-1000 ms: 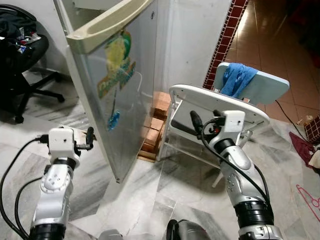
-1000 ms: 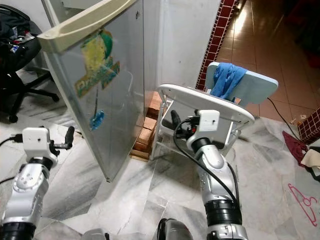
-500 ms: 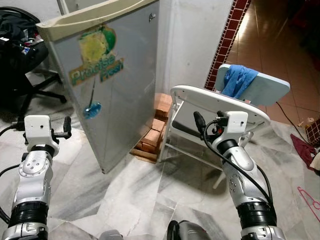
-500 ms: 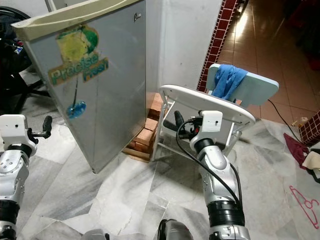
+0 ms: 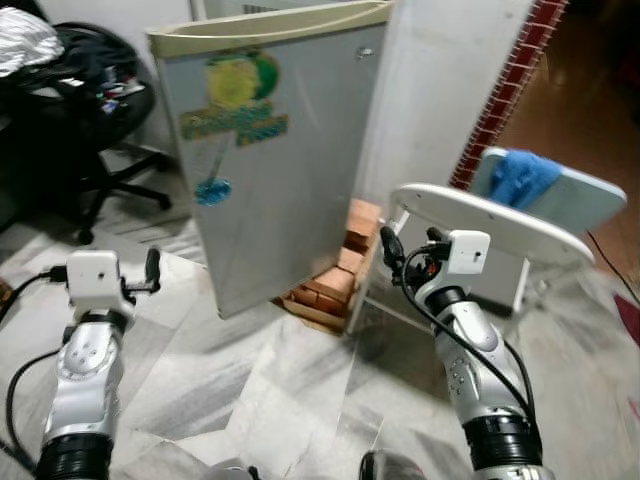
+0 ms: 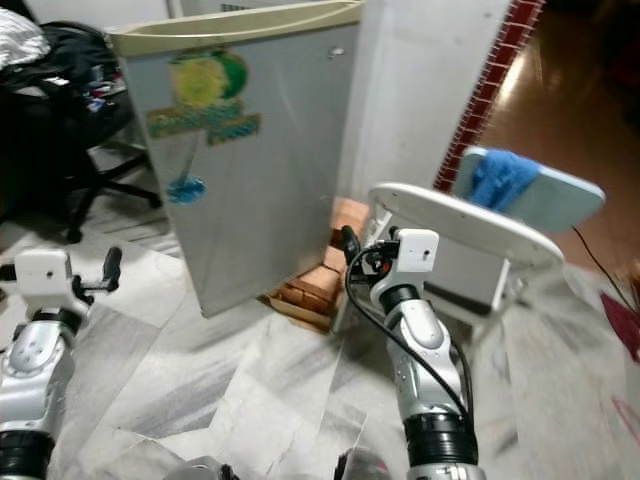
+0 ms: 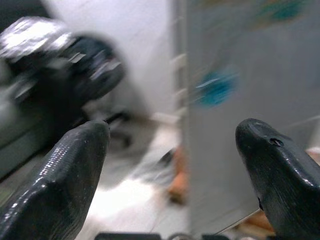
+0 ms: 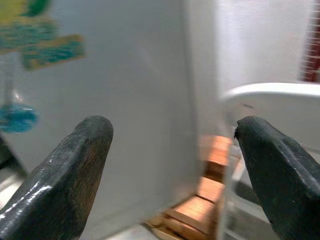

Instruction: Restocking fridge

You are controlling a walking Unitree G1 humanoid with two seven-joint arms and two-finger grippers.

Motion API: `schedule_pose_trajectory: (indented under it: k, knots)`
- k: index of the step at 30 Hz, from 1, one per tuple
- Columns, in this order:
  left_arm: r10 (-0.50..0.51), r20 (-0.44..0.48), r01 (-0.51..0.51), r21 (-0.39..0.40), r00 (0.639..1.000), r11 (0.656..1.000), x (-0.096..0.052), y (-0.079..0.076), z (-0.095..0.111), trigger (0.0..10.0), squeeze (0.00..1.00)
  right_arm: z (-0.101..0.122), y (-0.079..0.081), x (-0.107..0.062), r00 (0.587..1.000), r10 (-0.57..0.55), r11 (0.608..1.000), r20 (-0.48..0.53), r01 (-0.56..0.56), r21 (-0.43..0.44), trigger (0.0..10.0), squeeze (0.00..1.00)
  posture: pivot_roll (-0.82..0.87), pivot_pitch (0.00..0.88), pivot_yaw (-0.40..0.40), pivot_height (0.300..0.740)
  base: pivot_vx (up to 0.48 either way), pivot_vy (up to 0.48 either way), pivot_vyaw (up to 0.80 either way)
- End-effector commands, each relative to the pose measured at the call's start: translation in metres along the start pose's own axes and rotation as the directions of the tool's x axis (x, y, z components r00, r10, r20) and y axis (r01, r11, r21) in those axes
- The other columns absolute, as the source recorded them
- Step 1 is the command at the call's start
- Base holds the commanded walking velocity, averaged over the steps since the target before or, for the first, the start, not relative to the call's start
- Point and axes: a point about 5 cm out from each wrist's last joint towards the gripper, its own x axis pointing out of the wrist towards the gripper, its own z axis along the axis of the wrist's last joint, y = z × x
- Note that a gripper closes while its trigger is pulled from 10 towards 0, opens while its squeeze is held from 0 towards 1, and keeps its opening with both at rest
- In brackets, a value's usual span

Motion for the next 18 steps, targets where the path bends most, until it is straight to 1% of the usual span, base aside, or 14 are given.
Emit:
schedule_pose_trajectory:
  k: [1,3,5,9,11,13,18]
  knots:
    - [-0.043,0.018,0.043,-0.004,0.999,0.999,0.002,-0.011,0.007,10.0,0.00,0.004,-0.007,-0.003,0.999,-0.031,0.999,0.011,0.031,-0.016,10.0,0.00,-0.02,0.000,-0.017,0.740,0.000,0.480,-0.80]
    - [-0.056,0.027,0.057,-0.020,0.998,0.998,0.001,-0.018,0.010,10.0,0.00,0.003,-0.008,-0.003,0.999,-0.036,0.999,0.010,0.037,-0.019,10.0,0.00,-0.02,0.000,-0.013,0.740,0.000,0.480,-0.80]
    - [-0.060,0.028,0.061,-0.024,0.998,0.998,0.001,-0.020,0.010,10.0,0.00,0.003,-0.008,-0.003,0.999,-0.038,0.999,0.010,0.039,-0.019,10.0,0.00,-0.02,0.000,-0.008,0.740,0.000,0.480,-0.80]
    - [-0.111,0.014,0.112,-0.042,0.994,0.993,-0.005,-0.035,0.007,10.0,0.00,0.005,-0.005,-0.002,0.999,-0.033,0.999,0.017,0.033,-0.028,10.0,0.00,-0.03,0.000,-0.003,0.740,0.000,0.480,-0.80]
    - [-0.123,0.007,0.123,-0.045,0.992,0.991,-0.008,-0.039,0.005,10.0,0.00,0.006,-0.005,-0.001,0.999,-0.028,0.999,0.020,0.029,-0.034,10.0,0.00,-0.03,0.000,-0.002,0.740,0.000,0.480,-0.80]
    - [-0.122,0.004,0.122,-0.048,0.993,0.991,-0.008,-0.039,0.005,10.0,0.00,0.006,-0.006,-0.001,0.999,-0.027,0.999,0.020,0.028,-0.037,10.0,0.00,-0.03,0.000,-0.002,0.740,0.000,0.480,-0.69]
    - [-0.110,-0.010,0.110,-0.055,0.994,0.992,-0.009,-0.040,0.004,10.0,0.00,0.008,-0.010,-0.002,0.999,-0.040,0.998,0.025,0.041,-0.044,10.0,0.00,-0.03,0.000,-0.003,0.740,0.000,0.480,0.00]
